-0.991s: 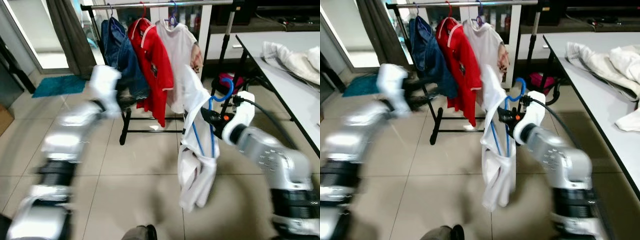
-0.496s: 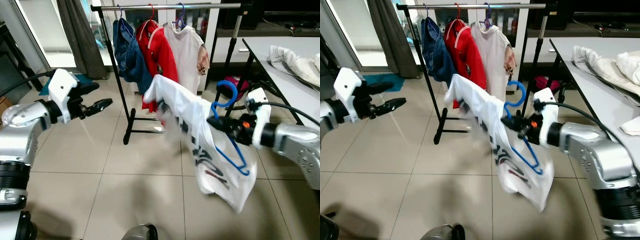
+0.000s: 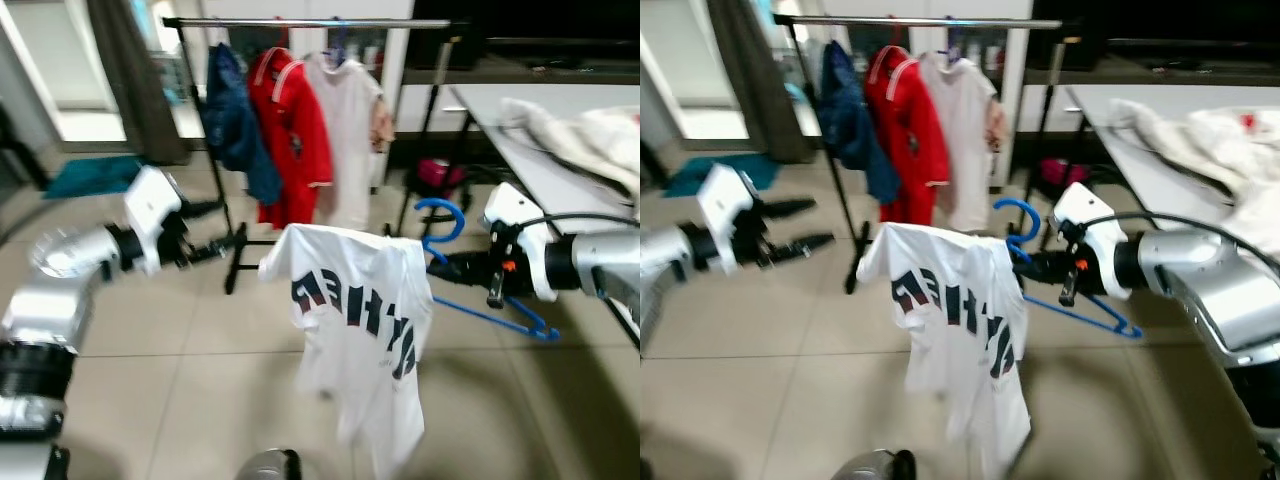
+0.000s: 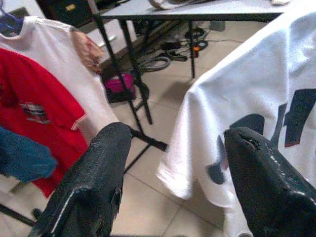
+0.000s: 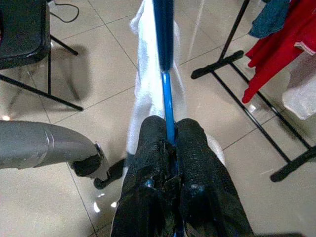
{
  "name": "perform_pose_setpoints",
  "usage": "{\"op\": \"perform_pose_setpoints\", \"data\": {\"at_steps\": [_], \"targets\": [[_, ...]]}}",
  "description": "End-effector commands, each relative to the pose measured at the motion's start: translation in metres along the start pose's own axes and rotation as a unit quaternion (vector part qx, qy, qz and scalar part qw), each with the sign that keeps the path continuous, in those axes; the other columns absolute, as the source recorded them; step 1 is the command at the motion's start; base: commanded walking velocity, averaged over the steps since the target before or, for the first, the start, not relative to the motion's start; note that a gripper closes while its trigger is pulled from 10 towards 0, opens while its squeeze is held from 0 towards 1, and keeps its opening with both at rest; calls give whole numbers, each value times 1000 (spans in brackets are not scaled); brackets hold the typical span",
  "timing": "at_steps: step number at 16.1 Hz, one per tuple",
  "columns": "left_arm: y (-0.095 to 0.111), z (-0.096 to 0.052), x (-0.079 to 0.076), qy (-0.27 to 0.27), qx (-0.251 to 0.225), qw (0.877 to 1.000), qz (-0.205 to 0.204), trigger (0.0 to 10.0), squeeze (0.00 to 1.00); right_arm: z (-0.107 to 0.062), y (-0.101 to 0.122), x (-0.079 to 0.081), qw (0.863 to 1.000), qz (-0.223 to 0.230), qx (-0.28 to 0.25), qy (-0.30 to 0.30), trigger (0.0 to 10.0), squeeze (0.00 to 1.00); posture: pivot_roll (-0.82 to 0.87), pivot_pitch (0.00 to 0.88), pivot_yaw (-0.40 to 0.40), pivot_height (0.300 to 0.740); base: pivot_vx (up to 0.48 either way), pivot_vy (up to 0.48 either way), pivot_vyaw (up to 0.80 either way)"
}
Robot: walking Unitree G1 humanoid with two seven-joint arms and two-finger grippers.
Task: Hang hanger
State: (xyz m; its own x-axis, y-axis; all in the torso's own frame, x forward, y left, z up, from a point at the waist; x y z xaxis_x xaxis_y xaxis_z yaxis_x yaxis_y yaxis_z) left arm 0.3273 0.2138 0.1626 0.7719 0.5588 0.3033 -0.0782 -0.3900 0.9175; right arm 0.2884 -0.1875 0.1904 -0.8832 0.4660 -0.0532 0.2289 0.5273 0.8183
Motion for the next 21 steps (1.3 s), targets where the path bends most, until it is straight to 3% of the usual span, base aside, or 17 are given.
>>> {"op": "perform_pose_setpoints", "data": {"at_steps": [1,5,6,8,9,10,15,19,20,21], "targets": [[6,-2,2,5,-6,1000,16,10000,0,0,8,0,1000,-21,-8,6,10000,0,31,7,45,740,0,0,0],[9,-3,8,9,-33,999,2,10000,0,-2,18,14,996,-46,-54,56,10000,0,41,10,46,740,0,0,0],[11,-3,6,-13,-38,999,-4,10000,1000,-3,20,17,995,-49,-62,67,10000,0,39,10,50,740,0,0,0],[15,-5,2,-45,-40,998,4,10000,1000,-5,20,19,994,-49,-72,72,10000,0,35,7,64,740,0,0,0],[17,-5,-4,-73,-41,997,4,10000,910,-5,18,20,993,-45,-79,75,10000,0,36,5,70,740,0,0,0],[17,-5,-7,-88,-38,995,2,10000,0,-5,17,21,993,-42,-82,76,10000,0,36,4,73,740,0,0,0],[13,-19,-15,-158,-11,987,-9,10000,0,-12,13,24,990,-40,-95,93,10000,0,47,0,88,740,0,0,0],[2,-21,-11,-160,15,987,-6,10000,0,-13,17,28,987,-47,-105,116,10000,0,53,0,89,740,0,0,0],[0,-19,-12,-162,16,987,-9,6980,0,-13,17,29,986,-48,-107,120,10000,0,53,0,89,740,0,0,0],[-1,-18,-11,-161,13,987,-11,4980,0,-13,18,30,985,-49,-107,123,10000,0,54,0,89,740,0,0,0]]}}
Point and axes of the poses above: a point about 5 cm out from each wrist's last joint towards the gripper, its own z axis pointing out of the wrist towards the gripper, its own y axis along the axis of the wrist's last joint, x = y × z, the point moved 2 cm from there along z, pointing out of the wrist towards the gripper, and after that the axes turned 5 degrees about z, right-handed, at the moved point
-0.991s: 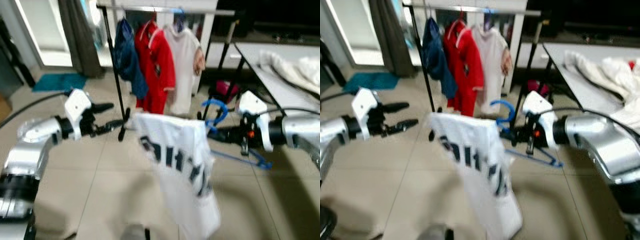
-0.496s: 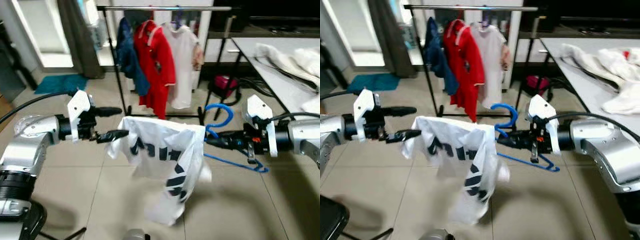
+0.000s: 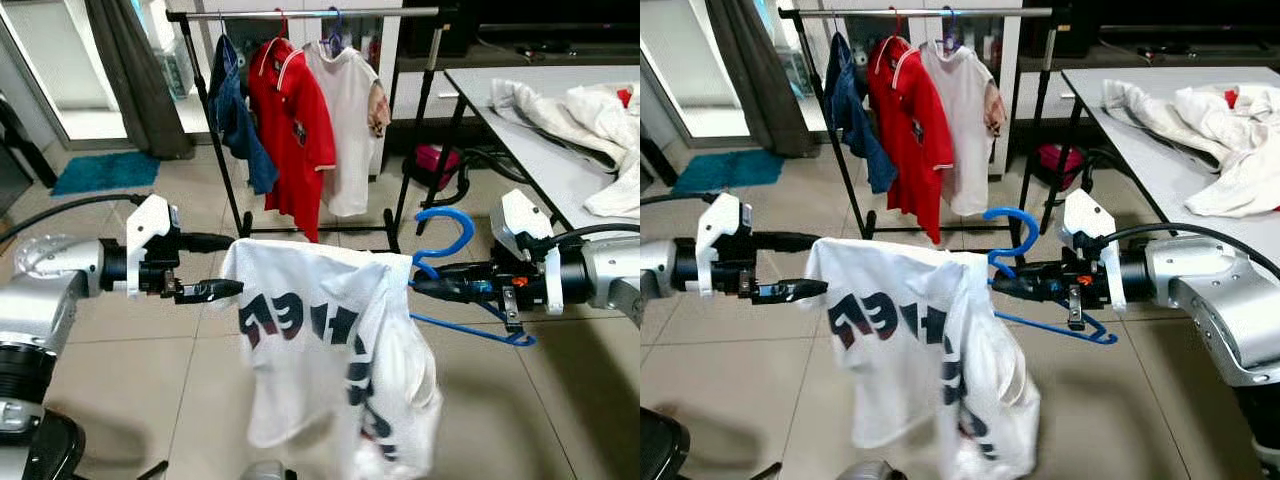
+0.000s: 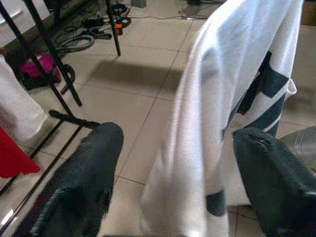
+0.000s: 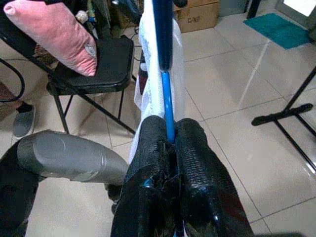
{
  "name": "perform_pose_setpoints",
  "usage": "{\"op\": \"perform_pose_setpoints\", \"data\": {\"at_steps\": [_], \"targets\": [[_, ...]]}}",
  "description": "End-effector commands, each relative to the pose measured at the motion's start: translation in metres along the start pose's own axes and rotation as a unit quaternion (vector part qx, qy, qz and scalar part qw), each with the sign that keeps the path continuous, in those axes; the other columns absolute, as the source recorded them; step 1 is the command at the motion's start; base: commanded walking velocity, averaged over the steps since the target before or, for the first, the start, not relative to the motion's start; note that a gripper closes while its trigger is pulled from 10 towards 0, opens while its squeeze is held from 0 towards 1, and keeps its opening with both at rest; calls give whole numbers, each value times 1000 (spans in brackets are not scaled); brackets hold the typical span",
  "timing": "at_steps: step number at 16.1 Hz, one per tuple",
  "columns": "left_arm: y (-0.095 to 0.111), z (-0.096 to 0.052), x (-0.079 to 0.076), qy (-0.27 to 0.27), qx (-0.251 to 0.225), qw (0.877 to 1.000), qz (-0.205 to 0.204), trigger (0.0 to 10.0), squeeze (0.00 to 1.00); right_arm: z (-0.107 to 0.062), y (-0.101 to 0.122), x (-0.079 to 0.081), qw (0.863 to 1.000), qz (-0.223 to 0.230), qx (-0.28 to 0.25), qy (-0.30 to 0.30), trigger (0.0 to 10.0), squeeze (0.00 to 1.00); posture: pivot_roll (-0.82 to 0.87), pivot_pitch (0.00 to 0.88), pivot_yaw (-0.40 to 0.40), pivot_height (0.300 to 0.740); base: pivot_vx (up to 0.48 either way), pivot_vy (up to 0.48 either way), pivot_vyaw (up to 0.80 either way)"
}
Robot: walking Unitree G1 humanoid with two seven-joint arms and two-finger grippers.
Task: Hang hanger
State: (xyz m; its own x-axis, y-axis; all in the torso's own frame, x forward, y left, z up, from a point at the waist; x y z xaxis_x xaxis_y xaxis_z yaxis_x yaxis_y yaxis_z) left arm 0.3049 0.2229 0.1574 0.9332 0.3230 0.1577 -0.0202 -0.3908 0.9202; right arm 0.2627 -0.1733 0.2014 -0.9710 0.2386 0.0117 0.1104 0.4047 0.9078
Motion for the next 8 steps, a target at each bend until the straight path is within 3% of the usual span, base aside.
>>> {"op": "perform_pose_setpoints", "data": {"at_steps": [1,8], "targets": [[5,3,4,-2,-5,1000,6,78,0,-4,8,3,1000,-18,-16,5,10000,0,54,0,89,740,0,0,0],[3,0,3,-13,-15,1000,-8,0,0,-6,7,3,1000,-16,-17,2,10000,0,53,6,100,740,0,0,0]]}}
Point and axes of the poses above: a point about 5 cm out from each wrist's last joint towards the gripper, its own z axis pointing out of the wrist towards the gripper, its own y axis along the axis of the wrist's last joint, x = y × z, the point moved 2 cm from there along z, pointing out of the wrist towards the gripper, and after that the axes turned 5 degrees about z, right-handed, at the moved point
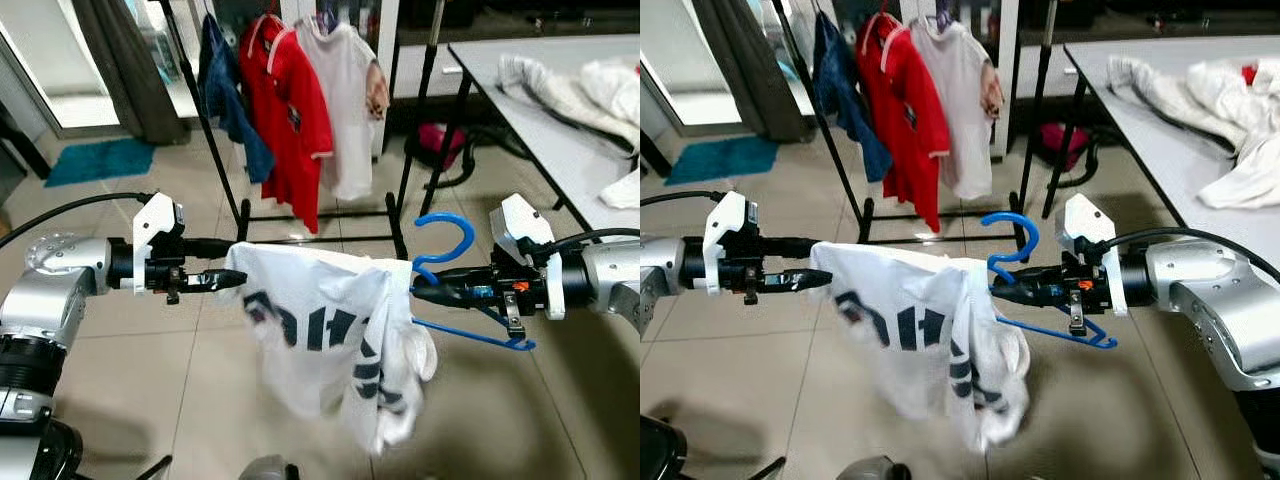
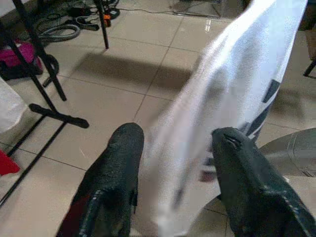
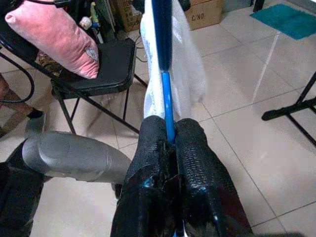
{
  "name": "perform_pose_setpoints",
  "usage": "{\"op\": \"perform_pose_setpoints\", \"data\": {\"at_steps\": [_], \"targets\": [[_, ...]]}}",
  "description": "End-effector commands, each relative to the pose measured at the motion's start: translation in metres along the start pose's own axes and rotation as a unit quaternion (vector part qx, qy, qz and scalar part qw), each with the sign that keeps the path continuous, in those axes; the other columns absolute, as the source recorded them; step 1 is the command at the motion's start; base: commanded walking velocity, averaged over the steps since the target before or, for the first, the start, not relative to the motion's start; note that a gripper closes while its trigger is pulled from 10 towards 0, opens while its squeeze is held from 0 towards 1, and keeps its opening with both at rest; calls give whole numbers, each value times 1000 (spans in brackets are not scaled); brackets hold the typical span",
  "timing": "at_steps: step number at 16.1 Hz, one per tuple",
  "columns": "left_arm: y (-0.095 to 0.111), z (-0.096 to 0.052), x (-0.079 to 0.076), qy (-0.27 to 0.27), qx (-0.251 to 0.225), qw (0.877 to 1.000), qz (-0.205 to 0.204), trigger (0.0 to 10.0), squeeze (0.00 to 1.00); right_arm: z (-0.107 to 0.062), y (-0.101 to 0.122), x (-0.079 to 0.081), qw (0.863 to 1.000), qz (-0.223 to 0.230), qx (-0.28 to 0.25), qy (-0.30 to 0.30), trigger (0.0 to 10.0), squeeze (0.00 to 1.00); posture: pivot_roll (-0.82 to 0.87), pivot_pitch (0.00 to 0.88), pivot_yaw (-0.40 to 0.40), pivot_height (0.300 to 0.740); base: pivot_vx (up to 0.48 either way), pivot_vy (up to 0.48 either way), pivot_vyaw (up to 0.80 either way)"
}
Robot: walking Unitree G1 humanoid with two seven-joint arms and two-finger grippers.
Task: Hang hanger
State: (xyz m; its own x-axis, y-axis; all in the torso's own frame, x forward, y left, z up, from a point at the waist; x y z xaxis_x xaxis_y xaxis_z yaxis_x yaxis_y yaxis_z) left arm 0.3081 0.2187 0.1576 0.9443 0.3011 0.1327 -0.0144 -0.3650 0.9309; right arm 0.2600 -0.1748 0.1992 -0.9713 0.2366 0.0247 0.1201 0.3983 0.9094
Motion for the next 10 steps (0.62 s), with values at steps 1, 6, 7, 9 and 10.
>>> {"op": "perform_pose_setpoints", "data": {"at_steps": [1,6,7,9,10], "targets": [[1,-5,1,2,-4,1000,-3,0,0,-5,10,0,1000,-22,-16,-2,10000,0,53,6,100,740,0,0,0],[0,-7,0,4,-7,1000,-13,0,0,-3,11,-1,1000,-24,-19,-4,10000,0,55,13,100,740,0,0,0],[-1,-8,1,11,-10,1000,-14,0,0,-3,11,-1,1000,-24,-20,-4,10000,0,55,14,100,740,0,0,0],[0,-11,3,22,-15,1000,-13,0,0,-4,11,-2,999,-24,-20,-5,10000,0,57,12,100,740,0,0,0],[0,-13,3,24,-17,999,-13,0,0,-3,11,-2,999,-24,-21,-6,10000,0,62,11,100,740,0,0,0]]}}
Point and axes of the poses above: a point about 5 cm out from each wrist's last joint towards the gripper, its own z axis pointing out of the wrist towards the gripper, its own y axis along the axis of the wrist's last joint, x = y × z, the point moved 2 cm from there along z, pointing out of the wrist towards the gripper, and after that the axes turned 5 degrees about z, right-handed, at the moved point
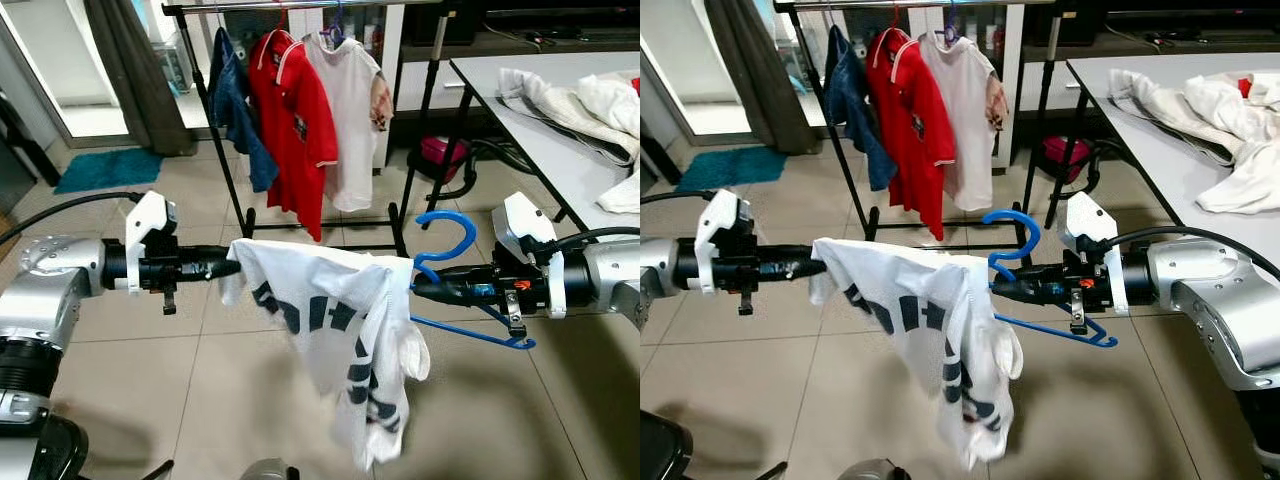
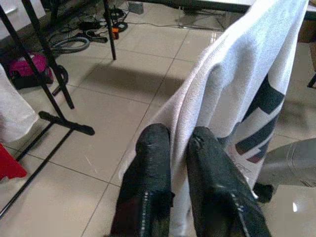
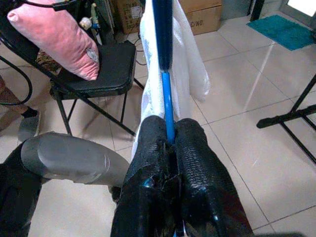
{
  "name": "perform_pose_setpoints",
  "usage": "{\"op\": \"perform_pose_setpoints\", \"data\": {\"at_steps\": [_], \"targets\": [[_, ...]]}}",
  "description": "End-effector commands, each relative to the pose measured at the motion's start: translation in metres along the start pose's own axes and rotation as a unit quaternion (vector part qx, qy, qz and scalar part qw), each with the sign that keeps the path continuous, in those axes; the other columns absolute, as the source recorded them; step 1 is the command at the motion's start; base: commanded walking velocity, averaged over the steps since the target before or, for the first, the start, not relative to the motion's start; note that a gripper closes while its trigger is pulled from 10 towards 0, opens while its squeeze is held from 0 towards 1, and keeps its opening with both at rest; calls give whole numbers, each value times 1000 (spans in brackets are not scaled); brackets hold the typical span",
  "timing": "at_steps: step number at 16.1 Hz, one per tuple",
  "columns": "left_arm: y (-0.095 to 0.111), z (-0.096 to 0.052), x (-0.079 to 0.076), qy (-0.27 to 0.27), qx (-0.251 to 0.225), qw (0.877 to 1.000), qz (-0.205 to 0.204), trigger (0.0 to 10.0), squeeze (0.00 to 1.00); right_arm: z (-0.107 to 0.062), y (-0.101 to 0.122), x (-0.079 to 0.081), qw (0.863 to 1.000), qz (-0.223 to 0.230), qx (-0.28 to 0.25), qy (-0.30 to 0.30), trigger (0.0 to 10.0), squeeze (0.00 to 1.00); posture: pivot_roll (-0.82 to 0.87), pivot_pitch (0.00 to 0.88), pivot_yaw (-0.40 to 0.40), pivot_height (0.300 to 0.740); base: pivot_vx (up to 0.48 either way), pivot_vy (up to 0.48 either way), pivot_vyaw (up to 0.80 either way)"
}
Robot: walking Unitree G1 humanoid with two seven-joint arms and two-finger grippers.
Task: Hang hanger
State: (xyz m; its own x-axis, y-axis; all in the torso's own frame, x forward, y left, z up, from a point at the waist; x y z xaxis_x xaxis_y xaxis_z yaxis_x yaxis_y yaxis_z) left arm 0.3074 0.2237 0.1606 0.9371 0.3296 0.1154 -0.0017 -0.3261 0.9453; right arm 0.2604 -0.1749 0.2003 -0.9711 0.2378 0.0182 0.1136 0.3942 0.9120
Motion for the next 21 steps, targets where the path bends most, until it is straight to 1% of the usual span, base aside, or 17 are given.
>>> {"op": "perform_pose_setpoints", "data": {"at_steps": [1,6,7,8,9,13,15,19,20,21], "targets": [[0,-8,2,17,-2,1000,0,0,0,-3,10,-2,1000,-22,-19,-5,10000,0,64,8,101,740,0,0,0],[-3,-10,5,40,-3,999,-6,0,0,-2,10,-2,999,-23,-21,-7,10000,0,61,7,106,740,0,0,0],[-2,-12,7,47,-9,999,-7,0,0,-3,10,-3,1000,-22,-20,-9,10000,0,60,7,107,740,0,0,0],[2,-18,10,68,-27,997,-11,0,0,-5,8,-4,1000,-19,-17,-16,10000,0,58,6,108,740,0,0,0],[3,-24,12,81,-33,996,-15,0,0,-6,7,-5,999,-17,-16,-21,10000,0,58,7,108,740,0,0,0],[-2,-44,16,124,-27,992,-18,0,0,-8,9,-8,999,-16,-20,-25,10000,0,60,7,103,740,0,0,0],[-4,-49,16,136,-23,990,-19,0,0,-8,9,-9,999,-17,-20,-25,10000,0,63,8,96,740,0,0,0],[-11,-71,20,190,-6,982,-18,0,0,-8,10,-10,999,-19,-20,-24,10000,0,62,8,90,740,0,0,0],[-12,-79,23,211,-1,977,-12,0,0,-9,10,-11,999,-19,-20,-24,10000,0,64,6,87,740,0,0,0],[-12,-82,23,216,0,976,-11,0,0,-9,10,-11,999,-19,-19,-24,10000,0,64,6,87,740,0,0,0]]}}
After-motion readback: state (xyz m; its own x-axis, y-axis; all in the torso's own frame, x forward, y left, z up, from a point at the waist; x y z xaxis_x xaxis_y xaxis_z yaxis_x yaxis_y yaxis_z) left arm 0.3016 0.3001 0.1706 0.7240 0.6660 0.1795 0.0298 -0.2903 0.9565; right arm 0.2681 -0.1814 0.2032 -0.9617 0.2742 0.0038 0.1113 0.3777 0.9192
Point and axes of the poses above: a point about 5 cm out from each wrist's last joint towards the gripper, its own z axis pointing out of the wrist towards the gripper, its own y axis along the axis of the wrist's last joint, x = y × z, the point moved 2 cm from there along z, pointing out of the wrist towards the gripper, and after that the axes turned 5 degrees about z, right-handed, at the moved point
